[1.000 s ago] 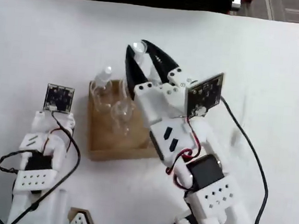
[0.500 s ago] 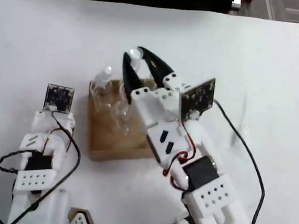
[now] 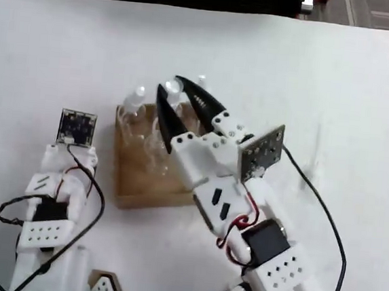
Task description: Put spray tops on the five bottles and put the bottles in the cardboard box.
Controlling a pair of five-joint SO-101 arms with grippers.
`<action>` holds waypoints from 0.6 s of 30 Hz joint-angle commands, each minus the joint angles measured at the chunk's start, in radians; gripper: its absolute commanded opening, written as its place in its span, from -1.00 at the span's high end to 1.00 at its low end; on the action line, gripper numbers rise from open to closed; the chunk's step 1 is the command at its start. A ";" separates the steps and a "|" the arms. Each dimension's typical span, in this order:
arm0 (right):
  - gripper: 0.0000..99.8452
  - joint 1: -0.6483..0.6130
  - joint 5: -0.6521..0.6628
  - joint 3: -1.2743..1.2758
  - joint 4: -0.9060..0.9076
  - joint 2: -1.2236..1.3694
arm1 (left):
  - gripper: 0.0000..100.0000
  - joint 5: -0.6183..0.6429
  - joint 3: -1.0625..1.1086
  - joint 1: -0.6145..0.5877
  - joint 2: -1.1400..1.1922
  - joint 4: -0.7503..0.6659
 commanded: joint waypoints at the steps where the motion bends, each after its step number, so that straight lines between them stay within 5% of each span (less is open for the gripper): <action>1: 0.97 0.039 0.012 0.015 -0.033 -0.016 | 0.92 -0.005 -0.020 -0.005 -0.013 -0.026; 18: 0.97 0.030 0.006 -0.066 -0.041 -0.019 | 0.92 -0.005 -0.020 -0.005 -0.013 -0.026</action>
